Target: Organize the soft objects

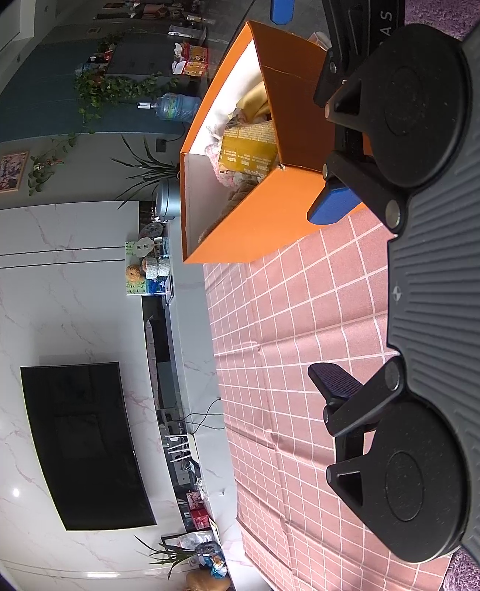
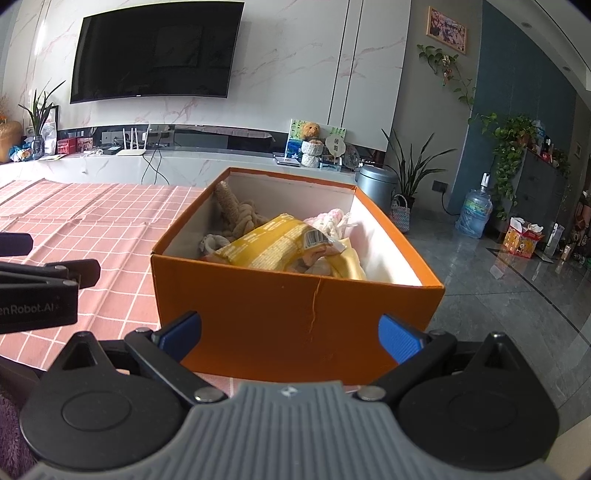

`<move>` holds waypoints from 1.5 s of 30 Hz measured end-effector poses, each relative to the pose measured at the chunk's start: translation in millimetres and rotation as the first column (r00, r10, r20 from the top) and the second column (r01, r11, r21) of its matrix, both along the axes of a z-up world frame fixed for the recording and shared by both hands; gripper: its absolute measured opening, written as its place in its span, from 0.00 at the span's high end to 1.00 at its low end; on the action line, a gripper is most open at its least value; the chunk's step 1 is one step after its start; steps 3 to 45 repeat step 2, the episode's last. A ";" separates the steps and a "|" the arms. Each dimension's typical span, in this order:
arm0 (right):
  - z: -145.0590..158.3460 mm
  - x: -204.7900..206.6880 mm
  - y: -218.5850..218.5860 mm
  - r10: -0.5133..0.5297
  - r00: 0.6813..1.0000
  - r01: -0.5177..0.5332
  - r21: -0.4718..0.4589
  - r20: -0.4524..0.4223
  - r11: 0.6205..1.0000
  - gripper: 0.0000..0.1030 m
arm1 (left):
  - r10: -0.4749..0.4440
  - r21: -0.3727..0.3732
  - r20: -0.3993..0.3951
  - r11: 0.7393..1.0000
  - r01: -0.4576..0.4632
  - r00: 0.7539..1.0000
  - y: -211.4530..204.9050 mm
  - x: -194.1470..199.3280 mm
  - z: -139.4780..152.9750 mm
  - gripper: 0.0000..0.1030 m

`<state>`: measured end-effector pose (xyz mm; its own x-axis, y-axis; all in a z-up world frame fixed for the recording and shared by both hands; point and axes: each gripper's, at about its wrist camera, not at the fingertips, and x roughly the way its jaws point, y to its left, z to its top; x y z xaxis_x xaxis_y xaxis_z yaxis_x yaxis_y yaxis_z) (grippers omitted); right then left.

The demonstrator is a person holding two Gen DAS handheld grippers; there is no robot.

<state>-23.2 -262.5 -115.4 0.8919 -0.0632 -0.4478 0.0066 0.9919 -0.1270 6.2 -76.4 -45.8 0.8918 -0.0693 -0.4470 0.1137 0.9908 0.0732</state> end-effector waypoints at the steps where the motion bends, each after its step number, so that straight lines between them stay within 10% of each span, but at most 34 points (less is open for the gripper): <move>1: -0.1 0.2 0.8 0.002 1.000 -0.002 -0.002 -0.002 1.000 0.03 | 0.002 0.001 0.000 1.000 -0.002 1.000 -0.1 0.1 0.1 0.04; 45: 0.0 0.3 1.6 0.004 1.000 -0.004 -0.005 -0.002 1.000 0.03 | 0.005 0.001 0.001 1.000 -0.005 1.000 0.0 0.2 0.3 0.04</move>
